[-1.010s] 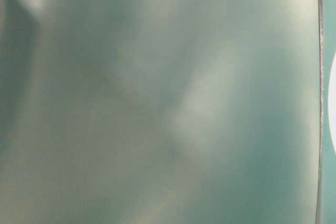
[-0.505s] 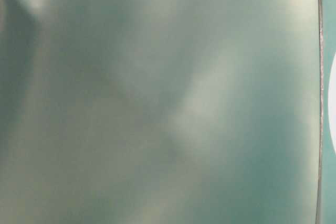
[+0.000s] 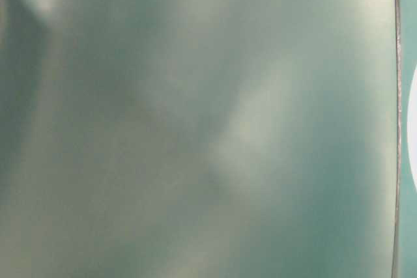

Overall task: Scoop the yellow hexagonal prism block from the bowl with a spoon using the right arm.
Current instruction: 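Move the right gripper to the red spoon handle and close on it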

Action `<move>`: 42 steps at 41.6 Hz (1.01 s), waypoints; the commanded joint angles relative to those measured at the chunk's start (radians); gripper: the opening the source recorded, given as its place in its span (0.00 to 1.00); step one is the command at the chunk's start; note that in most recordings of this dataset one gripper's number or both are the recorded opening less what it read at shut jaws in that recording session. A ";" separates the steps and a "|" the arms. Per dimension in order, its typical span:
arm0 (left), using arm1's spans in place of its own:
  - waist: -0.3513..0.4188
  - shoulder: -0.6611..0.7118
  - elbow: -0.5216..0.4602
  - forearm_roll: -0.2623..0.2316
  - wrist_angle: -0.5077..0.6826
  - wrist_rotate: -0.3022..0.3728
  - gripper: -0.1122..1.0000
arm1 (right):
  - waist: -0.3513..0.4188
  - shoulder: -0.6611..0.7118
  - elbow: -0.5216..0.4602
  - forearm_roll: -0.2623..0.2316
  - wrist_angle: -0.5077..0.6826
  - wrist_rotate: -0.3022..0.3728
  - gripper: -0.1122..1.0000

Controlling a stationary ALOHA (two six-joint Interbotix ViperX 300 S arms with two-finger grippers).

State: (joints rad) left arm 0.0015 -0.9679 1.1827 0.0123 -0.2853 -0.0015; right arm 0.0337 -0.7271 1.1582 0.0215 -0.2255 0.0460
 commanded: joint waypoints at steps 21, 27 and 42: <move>0.000 0.009 -0.023 0.002 0.020 0.003 0.10 | 0.089 0.313 0.104 0.135 -0.414 0.021 0.51; 0.002 0.009 -0.023 0.003 0.021 0.003 0.10 | 0.152 0.399 0.152 0.213 -0.554 0.021 0.51; 0.002 0.011 -0.023 0.003 0.026 0.003 0.10 | 0.347 0.644 0.206 0.368 -0.862 0.021 0.51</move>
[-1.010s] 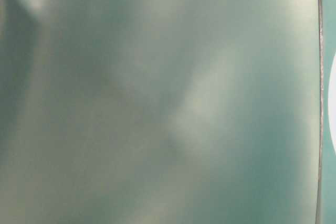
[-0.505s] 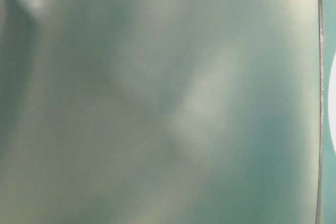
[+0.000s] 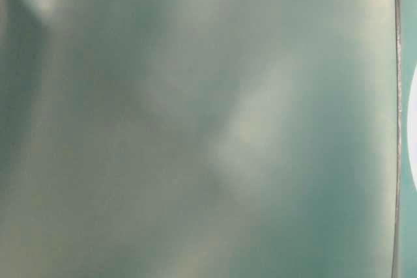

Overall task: Scoop the yellow hexagonal prism block from the bowl with a spoon using the right arm.
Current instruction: 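Move the right gripper to the red spoon handle and close on it, then lift the red spoon out of the speckled spoon rest with the right gripper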

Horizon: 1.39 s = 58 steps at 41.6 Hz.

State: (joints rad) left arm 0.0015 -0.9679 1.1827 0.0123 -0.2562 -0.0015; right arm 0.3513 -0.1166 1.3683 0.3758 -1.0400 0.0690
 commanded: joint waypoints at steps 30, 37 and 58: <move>0.002 0.009 -0.021 0.003 0.009 0.005 0.10 | 0.080 0.193 -0.008 0.021 -0.094 0.020 0.51; 0.002 0.009 -0.021 0.003 0.014 0.005 0.10 | 0.086 0.199 -0.012 0.020 -0.087 0.020 0.51; 0.000 0.011 -0.021 0.003 0.014 0.005 0.10 | 0.087 0.238 -0.037 0.020 -0.046 0.021 0.51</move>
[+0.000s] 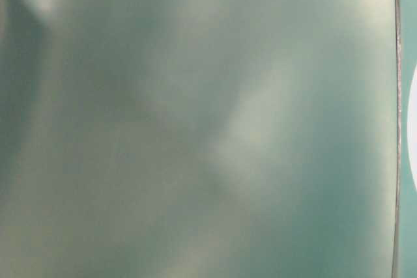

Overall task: Scoop the yellow hexagonal prism block from the bowl with a spoon using the right arm.
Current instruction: 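Lift the red spoon out of the speckled spoon rest with the right gripper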

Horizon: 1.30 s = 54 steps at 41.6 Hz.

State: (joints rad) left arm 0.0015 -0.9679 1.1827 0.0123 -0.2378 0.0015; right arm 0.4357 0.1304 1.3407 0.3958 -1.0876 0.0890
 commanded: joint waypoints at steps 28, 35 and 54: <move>0.002 0.009 -0.021 0.002 0.005 0.002 0.10 | 0.003 -0.009 -0.011 0.003 -0.003 0.002 0.50; 0.002 0.011 -0.021 0.002 0.005 0.002 0.10 | 0.005 -0.009 -0.014 0.003 -0.003 0.002 0.50; 0.002 0.011 -0.021 0.003 0.005 0.002 0.10 | 0.005 -0.009 -0.018 0.003 -0.005 0.002 0.39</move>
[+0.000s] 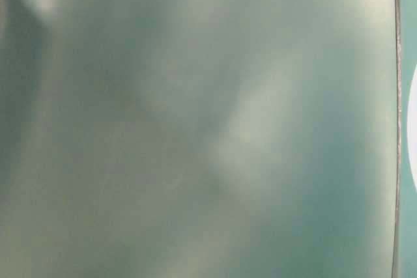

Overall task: Scoop the yellow hexagonal prism block from the bowl with a spoon using the right arm.
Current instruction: 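Lift the red spoon out of the speckled spoon rest with the right gripper, then carry the spoon left and lower its bowl into the white bowl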

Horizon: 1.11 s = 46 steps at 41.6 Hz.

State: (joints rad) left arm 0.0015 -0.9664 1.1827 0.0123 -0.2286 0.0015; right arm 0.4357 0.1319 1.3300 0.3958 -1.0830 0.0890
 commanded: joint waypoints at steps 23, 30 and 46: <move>0.000 0.002 -0.023 0.003 0.031 0.002 0.10 | -0.048 -0.236 -0.023 0.003 0.109 -0.032 0.32; 0.000 -0.003 -0.023 0.002 0.031 0.002 0.10 | -0.120 -0.344 -0.057 0.003 0.268 -0.086 0.32; 0.000 0.002 -0.023 0.002 0.038 0.000 0.10 | -0.321 -0.554 -0.261 0.000 0.810 -0.227 0.32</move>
State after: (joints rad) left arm 0.0015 -0.9725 1.1827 0.0123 -0.1856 0.0015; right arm 0.1473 -0.3850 1.1259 0.3973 -0.3636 -0.1273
